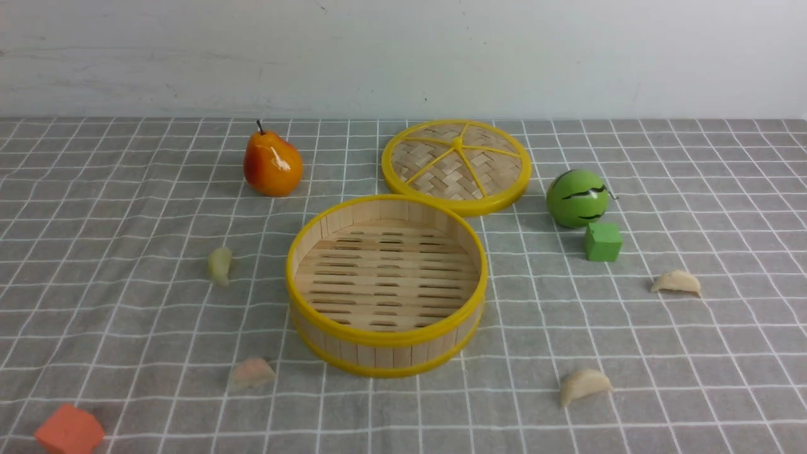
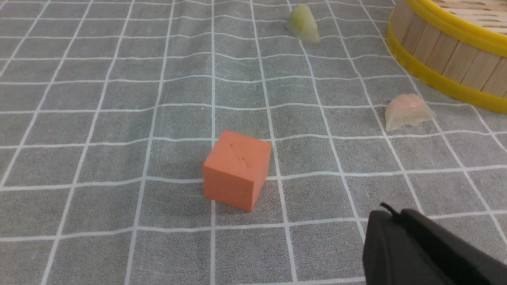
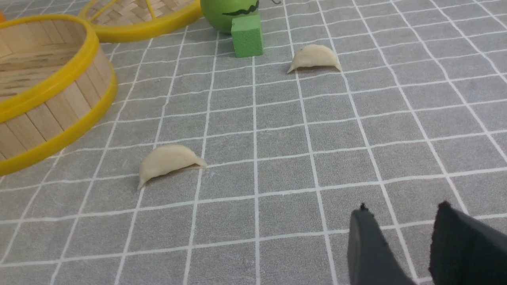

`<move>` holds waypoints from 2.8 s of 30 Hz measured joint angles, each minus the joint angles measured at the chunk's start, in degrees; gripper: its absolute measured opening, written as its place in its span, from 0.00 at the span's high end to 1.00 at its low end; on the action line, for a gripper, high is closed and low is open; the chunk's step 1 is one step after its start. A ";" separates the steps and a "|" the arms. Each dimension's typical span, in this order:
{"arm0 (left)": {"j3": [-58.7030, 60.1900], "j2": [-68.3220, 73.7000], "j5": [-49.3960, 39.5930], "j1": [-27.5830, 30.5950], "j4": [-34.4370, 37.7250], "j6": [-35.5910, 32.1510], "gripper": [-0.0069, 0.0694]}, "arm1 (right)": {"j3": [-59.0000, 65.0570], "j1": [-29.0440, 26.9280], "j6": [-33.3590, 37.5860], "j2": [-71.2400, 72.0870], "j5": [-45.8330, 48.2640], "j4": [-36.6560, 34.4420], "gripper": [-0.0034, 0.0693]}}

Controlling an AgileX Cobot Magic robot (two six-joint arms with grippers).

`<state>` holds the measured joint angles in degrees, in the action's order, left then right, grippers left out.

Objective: Put the dumplings into the steamer on the table with the grey tablecloth.
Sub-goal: 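Reach for and grasp a dumpling on the table with the left gripper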

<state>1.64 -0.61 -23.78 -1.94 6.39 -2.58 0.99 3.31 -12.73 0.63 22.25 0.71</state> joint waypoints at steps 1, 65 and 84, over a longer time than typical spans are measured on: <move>0.00 0.00 0.00 0.00 0.00 0.00 0.88 | 0.00 0.00 0.00 0.00 0.00 0.00 0.62; -29.61 31.52 24.54 0.00 -11.69 32.28 0.93 | -16.66 0.00 5.40 -25.05 -32.53 9.79 0.96; -74.69 97.50 -11.13 -6.61 -11.45 28.14 0.69 | -31.61 10.50 0.01 -53.87 -2.90 6.15 0.96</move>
<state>-73.05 96.90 -34.91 -8.55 -5.06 25.55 -30.62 13.81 -12.71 -53.24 19.35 6.86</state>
